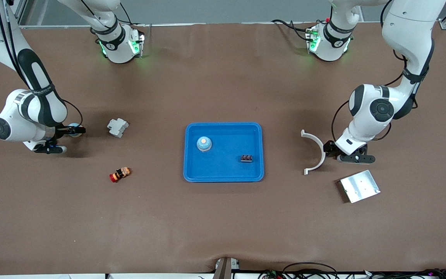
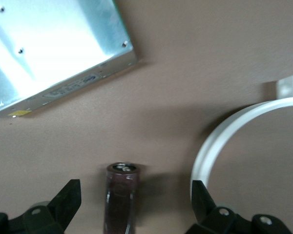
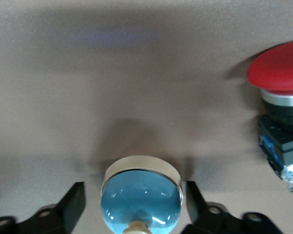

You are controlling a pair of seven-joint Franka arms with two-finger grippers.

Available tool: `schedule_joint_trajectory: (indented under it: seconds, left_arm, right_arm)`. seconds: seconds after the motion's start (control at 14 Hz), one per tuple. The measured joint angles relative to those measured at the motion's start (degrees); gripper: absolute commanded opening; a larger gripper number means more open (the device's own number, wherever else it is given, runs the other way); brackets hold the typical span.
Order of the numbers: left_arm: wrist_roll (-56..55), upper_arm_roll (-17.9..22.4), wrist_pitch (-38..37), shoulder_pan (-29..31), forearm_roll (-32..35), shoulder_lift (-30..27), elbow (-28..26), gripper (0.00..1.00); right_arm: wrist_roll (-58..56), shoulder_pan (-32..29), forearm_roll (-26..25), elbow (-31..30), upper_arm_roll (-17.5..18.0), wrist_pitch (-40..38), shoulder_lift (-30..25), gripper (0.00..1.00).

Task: Place electrolytic capacitor and blue bell in tray
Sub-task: 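Grasp the capacitor with the left gripper while the right gripper grasps the bell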

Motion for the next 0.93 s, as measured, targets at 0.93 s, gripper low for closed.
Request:
schedule_joint_trajectory:
  seconds: [0.93]
  left_arm:
    - [3.53, -0.24, 3.42, 2.64, 0.00, 2.52, -1.59, 0.75]
  right_arm:
    - [2.25, 2.52, 1.47, 15.87, 7.80, -18.75, -0.45, 0.00]
